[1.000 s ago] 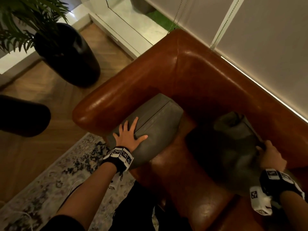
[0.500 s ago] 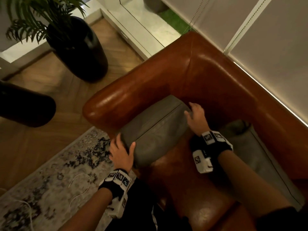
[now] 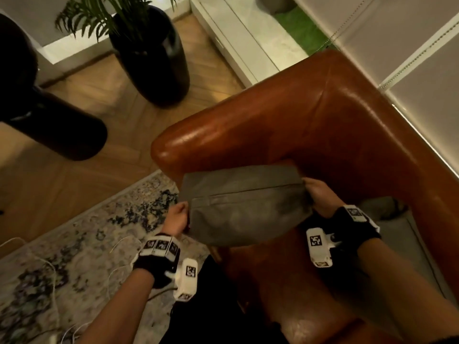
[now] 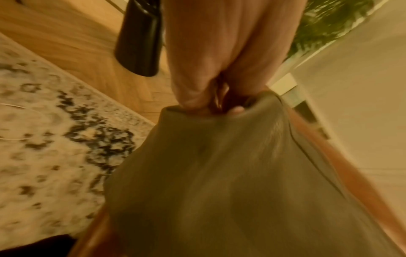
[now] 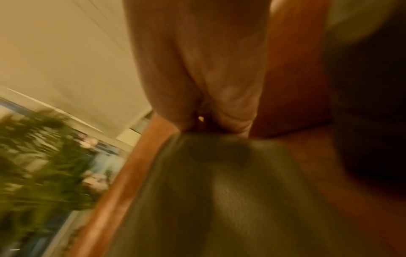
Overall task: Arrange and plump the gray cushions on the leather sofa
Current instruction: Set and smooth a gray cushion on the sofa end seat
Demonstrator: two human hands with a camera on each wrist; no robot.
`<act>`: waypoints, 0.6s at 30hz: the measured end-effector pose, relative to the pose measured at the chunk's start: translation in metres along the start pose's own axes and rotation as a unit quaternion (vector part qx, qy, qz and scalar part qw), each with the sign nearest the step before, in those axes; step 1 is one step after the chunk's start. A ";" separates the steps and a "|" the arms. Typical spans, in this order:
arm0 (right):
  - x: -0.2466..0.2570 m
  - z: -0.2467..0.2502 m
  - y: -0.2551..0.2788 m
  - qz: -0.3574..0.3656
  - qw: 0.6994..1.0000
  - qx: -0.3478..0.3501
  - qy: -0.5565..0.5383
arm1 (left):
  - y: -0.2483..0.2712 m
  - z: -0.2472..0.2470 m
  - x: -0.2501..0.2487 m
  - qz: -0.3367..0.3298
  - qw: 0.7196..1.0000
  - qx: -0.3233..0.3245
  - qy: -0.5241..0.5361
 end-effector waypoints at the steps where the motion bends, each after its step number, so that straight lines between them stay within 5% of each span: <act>1: -0.017 -0.005 -0.001 -0.017 0.999 0.021 0.036 | -0.004 -0.006 0.005 0.008 0.998 0.013 -0.057; 4: -0.063 -0.024 -0.003 -0.056 0.990 0.083 0.102 | -0.008 -0.006 0.031 0.018 0.986 0.005 -0.168; 7: -0.059 -0.045 -0.005 -0.002 0.980 0.114 0.161 | -0.015 0.001 0.040 -0.029 0.973 -0.029 -0.229; 13: -0.064 -0.052 -0.006 0.075 0.945 -0.007 0.319 | -0.017 -0.026 0.051 -0.084 0.969 0.023 -0.233; 18: -0.065 -0.066 -0.007 0.101 0.914 0.022 0.393 | -0.019 -0.028 0.073 -0.036 0.955 0.044 -0.291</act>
Point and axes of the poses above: each hand's wrist, its own y-axis away from the middle knuckle, its own z-axis out of the back of the hand, x = y × z, the point moved 9 cm from there along -y, towards the middle knuckle, and after that the axes turned 5 degrees about z, right-handed, at the moved point
